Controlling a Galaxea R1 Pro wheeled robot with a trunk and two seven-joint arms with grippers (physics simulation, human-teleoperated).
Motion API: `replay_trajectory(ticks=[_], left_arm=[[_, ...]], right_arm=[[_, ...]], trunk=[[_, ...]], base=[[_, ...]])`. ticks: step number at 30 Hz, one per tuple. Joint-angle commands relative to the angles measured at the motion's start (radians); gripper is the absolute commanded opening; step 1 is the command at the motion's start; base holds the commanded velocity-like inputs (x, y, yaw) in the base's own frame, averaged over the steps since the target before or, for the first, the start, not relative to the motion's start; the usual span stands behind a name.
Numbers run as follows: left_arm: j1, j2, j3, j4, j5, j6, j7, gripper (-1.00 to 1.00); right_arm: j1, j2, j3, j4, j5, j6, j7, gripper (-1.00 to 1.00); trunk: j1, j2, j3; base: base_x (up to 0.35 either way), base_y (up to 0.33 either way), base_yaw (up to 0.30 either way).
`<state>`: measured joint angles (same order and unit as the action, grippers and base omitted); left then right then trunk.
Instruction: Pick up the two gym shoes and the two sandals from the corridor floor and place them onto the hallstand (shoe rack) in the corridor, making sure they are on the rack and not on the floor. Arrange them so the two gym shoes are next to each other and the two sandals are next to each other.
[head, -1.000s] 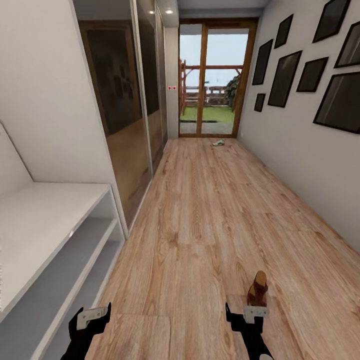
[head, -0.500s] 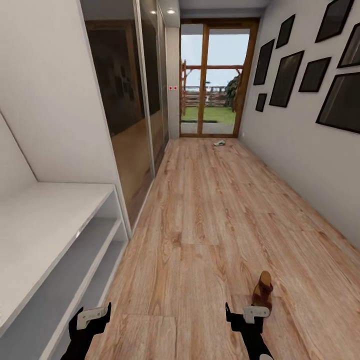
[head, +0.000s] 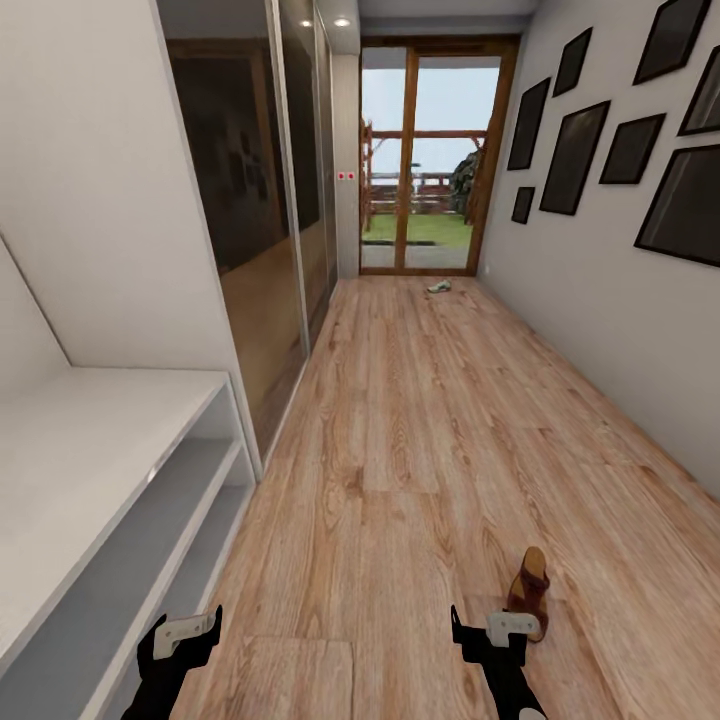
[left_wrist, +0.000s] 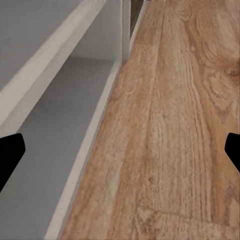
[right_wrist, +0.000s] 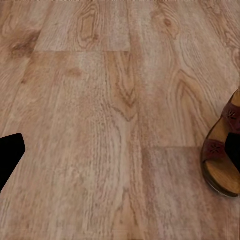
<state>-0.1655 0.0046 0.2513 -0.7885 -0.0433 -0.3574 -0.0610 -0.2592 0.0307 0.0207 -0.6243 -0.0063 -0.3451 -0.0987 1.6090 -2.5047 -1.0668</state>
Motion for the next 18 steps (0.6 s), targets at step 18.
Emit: replay_trajectory(ticks=[18], left_arm=[[0.000,0.000,-0.002,0.000,-0.001,0.000,0.001,1.00]], right_arm=[[0.000,0.000,0.001,0.000,0.000,0.000,0.000,1.00]], trunk=[[0.000,0.000,0.000]], base=[[0.145,0.001,0.000]])
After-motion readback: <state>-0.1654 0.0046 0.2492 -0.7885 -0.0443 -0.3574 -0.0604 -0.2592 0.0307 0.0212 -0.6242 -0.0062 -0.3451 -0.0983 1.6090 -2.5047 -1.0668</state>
